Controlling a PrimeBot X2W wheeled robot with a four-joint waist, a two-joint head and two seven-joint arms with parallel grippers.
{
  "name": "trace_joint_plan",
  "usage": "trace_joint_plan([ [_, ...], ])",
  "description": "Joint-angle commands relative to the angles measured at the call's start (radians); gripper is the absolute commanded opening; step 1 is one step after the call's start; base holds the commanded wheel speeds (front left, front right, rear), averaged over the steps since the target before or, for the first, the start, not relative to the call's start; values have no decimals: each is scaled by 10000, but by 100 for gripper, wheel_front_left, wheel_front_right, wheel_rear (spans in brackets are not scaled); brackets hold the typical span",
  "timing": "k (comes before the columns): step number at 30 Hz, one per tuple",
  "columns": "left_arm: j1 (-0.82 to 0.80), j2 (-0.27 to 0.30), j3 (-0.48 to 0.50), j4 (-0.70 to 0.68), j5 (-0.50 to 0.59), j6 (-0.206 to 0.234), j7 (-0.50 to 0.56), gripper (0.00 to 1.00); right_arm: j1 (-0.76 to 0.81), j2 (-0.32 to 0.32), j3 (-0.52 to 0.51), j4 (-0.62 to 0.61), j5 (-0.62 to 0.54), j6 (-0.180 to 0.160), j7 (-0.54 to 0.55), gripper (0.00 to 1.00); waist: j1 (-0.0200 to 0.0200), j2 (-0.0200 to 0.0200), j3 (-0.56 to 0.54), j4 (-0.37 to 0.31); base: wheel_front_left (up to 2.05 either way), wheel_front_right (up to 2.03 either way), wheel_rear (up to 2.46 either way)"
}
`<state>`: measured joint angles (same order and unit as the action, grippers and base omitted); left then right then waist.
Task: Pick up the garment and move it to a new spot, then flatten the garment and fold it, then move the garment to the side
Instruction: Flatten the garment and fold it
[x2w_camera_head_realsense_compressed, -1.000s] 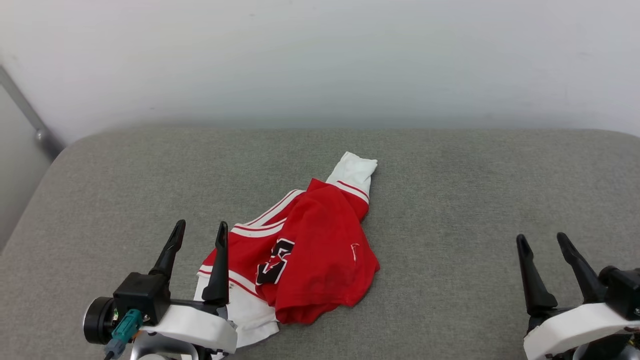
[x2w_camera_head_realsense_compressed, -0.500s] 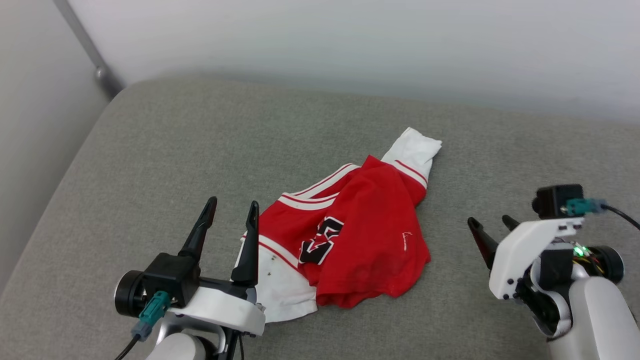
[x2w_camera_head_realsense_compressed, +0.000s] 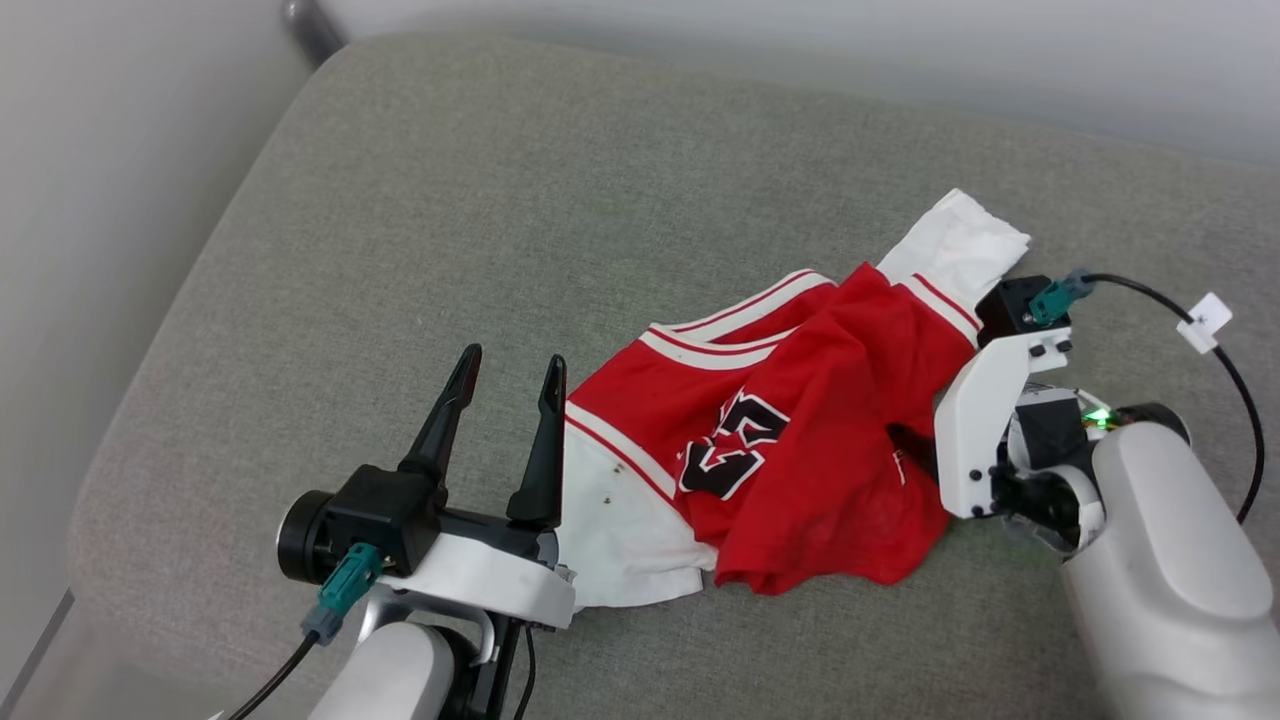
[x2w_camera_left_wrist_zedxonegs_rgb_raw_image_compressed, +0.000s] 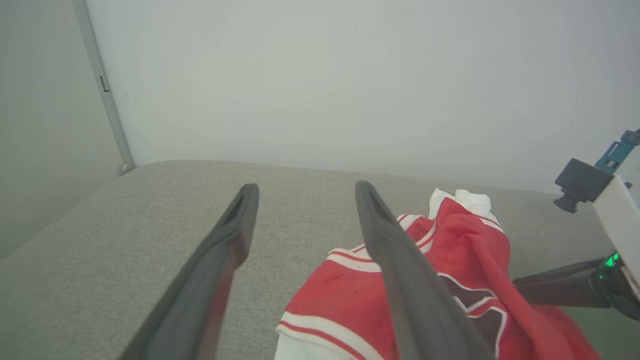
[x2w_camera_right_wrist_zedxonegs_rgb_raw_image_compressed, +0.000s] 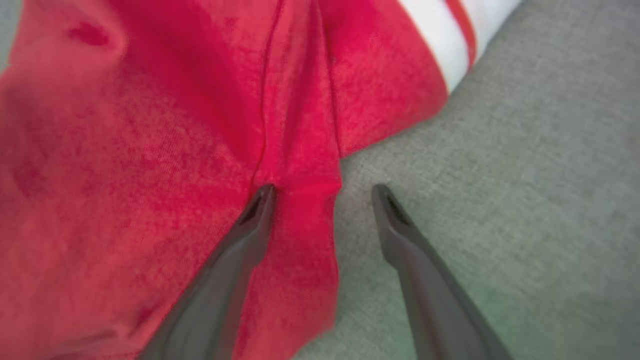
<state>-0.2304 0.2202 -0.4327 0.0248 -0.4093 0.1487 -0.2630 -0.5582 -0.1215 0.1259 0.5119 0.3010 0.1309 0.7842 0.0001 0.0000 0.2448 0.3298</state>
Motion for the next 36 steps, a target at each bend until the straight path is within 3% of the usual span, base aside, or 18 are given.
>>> trace_joint_plan([
  [1,-77,-90,66,60,70,-90,-22,100,-79,-26,4,348,-58,-5,38,100,-1,0,153,138,0,0,0],
  [4,-65,-298,232,217,244,-272,-22,100,-70,24,82,1119,20,-8,45,100,-1,0,208,171,0,0,0],
  [5,-40,-331,303,247,297,-326,-22,100,-78,47,132,1325,47,-9,89,91,-1,0,219,165,0,0,0],
  [6,-9,-356,381,286,333,-386,-22,100,-74,71,186,1490,100,-9,120,40,-1,0,224,152,0,0,0],
  [7,23,-395,449,326,387,-431,-22,100,-95,112,201,1621,206,-8,89,4,-1,0,217,131,0,0,0],
  [8,61,-434,499,378,438,-462,-22,100,-122,156,236,1729,274,-8,78,0,-1,0,204,108,0,0,0],
  [15,144,-538,792,580,809,-639,-23,100,-438,-45,841,1392,724,-3,-783,0,-1,0,-130,-195,0,0,0],
  [24,631,-265,1192,634,927,-639,-23,100,674,-937,1293,-1015,1098,-5,-1776,0,-1,0,-847,-1301,0,0,0],
  [30,918,-73,1238,576,896,-605,79,100,3270,-1345,66,-3150,1022,-5,-1674,0,-1,0,-1321,-2105,0,0,0],
  [36,1160,161,1298,318,830,-520,311,100,6376,-381,-1701,-5073,647,-5,-1204,0,-1,0,-1442,-2601,0,0,0],
])
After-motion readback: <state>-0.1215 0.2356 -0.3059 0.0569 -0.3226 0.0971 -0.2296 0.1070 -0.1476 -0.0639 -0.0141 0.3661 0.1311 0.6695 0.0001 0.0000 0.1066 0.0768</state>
